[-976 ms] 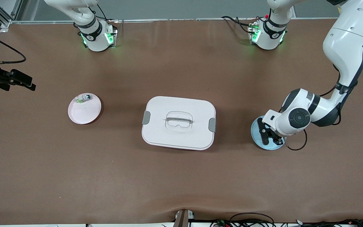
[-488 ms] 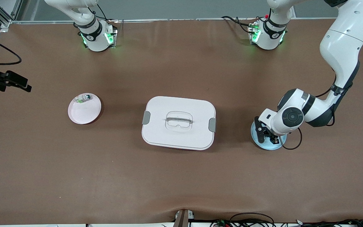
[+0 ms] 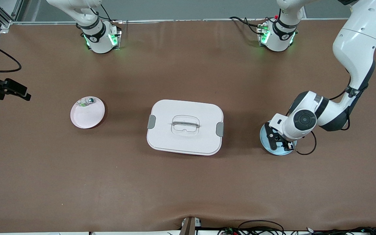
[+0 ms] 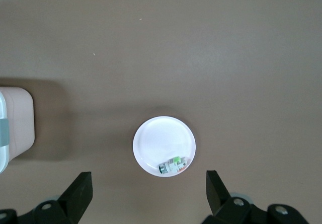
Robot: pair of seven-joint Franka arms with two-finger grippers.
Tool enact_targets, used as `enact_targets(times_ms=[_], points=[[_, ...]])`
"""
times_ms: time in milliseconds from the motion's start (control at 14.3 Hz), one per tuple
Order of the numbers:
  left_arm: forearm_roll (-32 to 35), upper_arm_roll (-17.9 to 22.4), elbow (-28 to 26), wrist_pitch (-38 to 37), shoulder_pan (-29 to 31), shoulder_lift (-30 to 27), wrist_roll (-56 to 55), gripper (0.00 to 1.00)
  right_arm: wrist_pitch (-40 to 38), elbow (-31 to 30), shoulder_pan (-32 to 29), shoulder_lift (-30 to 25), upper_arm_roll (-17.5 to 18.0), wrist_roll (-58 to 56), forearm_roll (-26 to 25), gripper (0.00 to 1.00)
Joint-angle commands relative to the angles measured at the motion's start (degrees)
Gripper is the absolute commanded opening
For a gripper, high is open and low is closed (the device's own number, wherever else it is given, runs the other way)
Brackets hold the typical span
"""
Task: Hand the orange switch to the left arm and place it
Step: 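Lower the switch onto the blue plate while the right gripper withdraws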
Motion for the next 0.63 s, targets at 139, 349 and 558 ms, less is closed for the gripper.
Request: enact_targets(times_ms=[139, 349, 558], points=[[-8.6, -2.6, 1.9, -8.5, 0.5, -9.0, -7.5, 1.0, 0.8, -0.9, -0.4, -2.7, 0.7, -0.4, -2.8, 1.0], [-17.8, -2.5, 9.5, -15.4, 1.0, -8.5, -8.3, 1.0, 0.3, 0.0, 0.0, -2.7, 0.5, -0.2, -3.1, 1.0], [-20.9, -2.5, 16.8, -21.4, 1.0, -8.2, -11.0, 1.0, -4.6, 3.4, -0.2, -2.5, -0.8, -0.6, -3.4, 1.0]])
